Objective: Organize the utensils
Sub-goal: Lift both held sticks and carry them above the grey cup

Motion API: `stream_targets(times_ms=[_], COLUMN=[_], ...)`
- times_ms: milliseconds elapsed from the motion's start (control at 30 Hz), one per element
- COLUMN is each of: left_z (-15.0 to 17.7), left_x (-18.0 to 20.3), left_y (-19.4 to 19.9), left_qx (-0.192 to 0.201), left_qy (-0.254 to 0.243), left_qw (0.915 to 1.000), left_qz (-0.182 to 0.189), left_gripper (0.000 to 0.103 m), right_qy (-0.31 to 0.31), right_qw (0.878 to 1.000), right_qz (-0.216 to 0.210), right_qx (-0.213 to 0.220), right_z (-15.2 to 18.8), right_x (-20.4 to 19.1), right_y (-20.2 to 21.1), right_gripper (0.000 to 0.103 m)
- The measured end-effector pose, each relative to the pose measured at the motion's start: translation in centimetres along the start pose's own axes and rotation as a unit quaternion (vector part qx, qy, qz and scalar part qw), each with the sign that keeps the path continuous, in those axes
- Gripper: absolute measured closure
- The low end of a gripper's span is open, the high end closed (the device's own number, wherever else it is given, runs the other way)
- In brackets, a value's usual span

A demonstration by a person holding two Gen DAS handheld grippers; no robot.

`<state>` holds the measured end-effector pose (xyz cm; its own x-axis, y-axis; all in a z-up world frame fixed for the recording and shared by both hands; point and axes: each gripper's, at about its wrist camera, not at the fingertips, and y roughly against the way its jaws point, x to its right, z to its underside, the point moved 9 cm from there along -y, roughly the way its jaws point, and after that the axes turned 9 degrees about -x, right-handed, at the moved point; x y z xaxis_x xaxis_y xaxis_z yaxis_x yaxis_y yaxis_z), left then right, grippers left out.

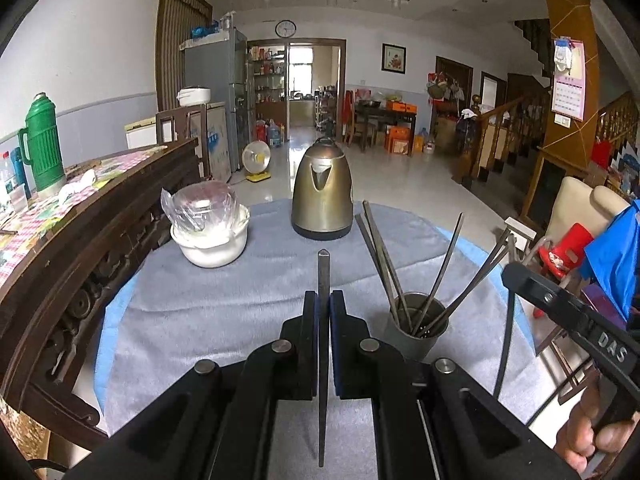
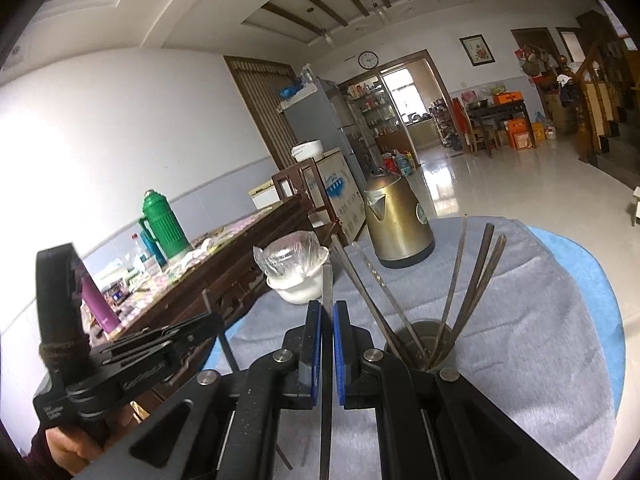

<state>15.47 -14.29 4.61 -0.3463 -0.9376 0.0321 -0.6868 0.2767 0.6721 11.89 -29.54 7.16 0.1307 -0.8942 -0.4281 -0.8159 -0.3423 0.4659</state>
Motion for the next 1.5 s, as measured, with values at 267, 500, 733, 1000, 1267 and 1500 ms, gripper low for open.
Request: stream_targets(times_ms=[267, 500, 733, 1000, 1267, 1500], left_z=[-0.8, -1.2, -1.6, -3.1, -5.3, -7.9], left_x=[0.3, 0.1, 0.1, 0.9, 1.9, 2.6], left_y=[0.7, 1.5, 2.6, 3.9, 4.1, 3.9], left_qx=[0.01, 0.019, 0.029, 0.046, 0.055, 0.069], left_qy=[-0.007, -0.01, -0.009, -0.003, -0.002, 0.004], left_qw=[0.9999, 0.9996, 0.9995, 0.9988, 0.9977, 0.9958], left_qz=[-0.012, -0.017, -0.01, 0.017, 0.039, 0.06], left_gripper=[0.097, 0.097, 0.097, 0.097, 0.097, 0.097], right_qy=[-0.003, 0.004, 0.004, 0.004, 0.002, -0.003], right_qw=[1.0, 0.999, 0.998, 0.995, 0.992, 0.989], right_qz=[-0.01, -0.014, -0.018, -0.022, -0.017, 0.004], right_qx=[0.021, 0.035, 0.052, 0.099, 0.125, 0.145], right_z=[-1.7, -2.3, -2.8, -4.9, -7.2, -9.5], right_x=[0.0, -0.6, -0.3, 0.5, 1.4, 3.0], right_y=[0.6, 1.5, 2.8, 5.1, 5.5, 5.1], right_gripper=[0.097, 0.097, 0.097, 0.097, 0.097, 0.097])
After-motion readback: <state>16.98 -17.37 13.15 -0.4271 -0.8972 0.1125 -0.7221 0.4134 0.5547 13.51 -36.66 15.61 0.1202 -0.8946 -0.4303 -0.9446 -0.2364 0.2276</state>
